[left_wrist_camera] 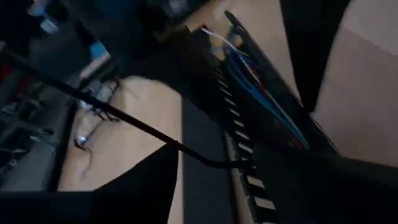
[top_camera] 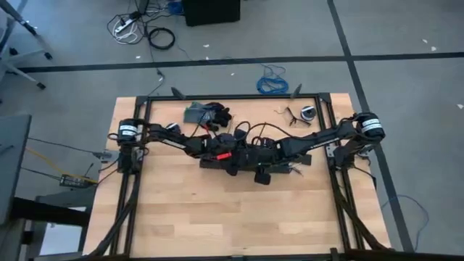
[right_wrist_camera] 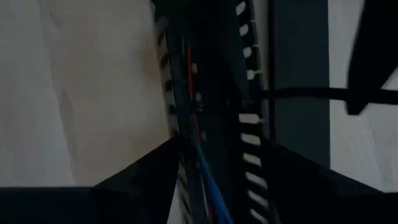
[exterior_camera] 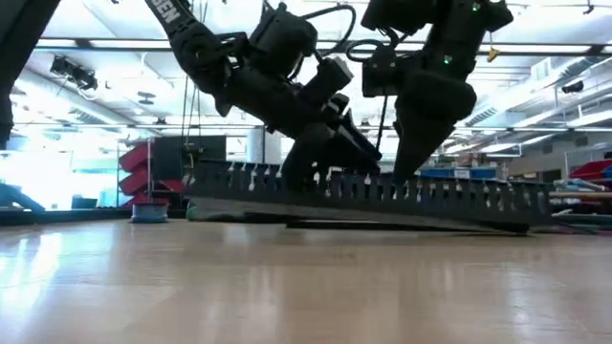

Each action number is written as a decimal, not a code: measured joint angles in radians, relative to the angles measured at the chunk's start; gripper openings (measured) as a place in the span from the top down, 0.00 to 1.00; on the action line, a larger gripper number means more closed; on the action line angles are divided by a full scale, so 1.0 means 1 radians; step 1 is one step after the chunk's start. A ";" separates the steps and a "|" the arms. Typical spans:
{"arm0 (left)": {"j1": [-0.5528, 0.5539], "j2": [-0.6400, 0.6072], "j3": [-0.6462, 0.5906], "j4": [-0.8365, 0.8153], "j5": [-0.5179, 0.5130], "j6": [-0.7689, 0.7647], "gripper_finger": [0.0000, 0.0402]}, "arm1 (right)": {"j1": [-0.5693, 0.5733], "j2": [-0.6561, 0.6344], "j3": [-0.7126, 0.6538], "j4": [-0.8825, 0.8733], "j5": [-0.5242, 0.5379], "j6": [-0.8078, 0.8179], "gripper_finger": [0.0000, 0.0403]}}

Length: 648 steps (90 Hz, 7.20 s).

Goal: Ziptie cables
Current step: Put the cable wires in the black cable duct

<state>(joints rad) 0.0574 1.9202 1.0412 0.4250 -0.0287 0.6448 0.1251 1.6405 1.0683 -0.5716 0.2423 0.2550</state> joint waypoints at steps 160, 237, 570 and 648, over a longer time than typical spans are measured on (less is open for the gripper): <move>-0.116 -0.230 0.029 -0.476 -0.340 -0.038 0.49 | 0.128 -0.022 -0.029 0.072 0.013 -0.203 0.49; -0.210 -0.527 -0.770 0.685 -0.344 -0.551 0.49 | 0.009 -0.137 -0.575 1.348 -0.053 -0.234 0.52; -0.085 -0.071 -0.394 0.368 -0.082 -0.517 1.00 | 0.024 0.090 -0.432 1.125 0.103 0.100 1.00; -0.086 -0.070 -0.396 0.376 -0.090 -0.508 1.00 | 0.030 0.089 -0.432 1.052 -0.041 0.294 1.00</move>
<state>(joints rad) -0.0288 1.8498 0.6456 0.8006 -0.1184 0.1372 0.1551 1.7298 0.6361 0.4800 0.2014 0.5487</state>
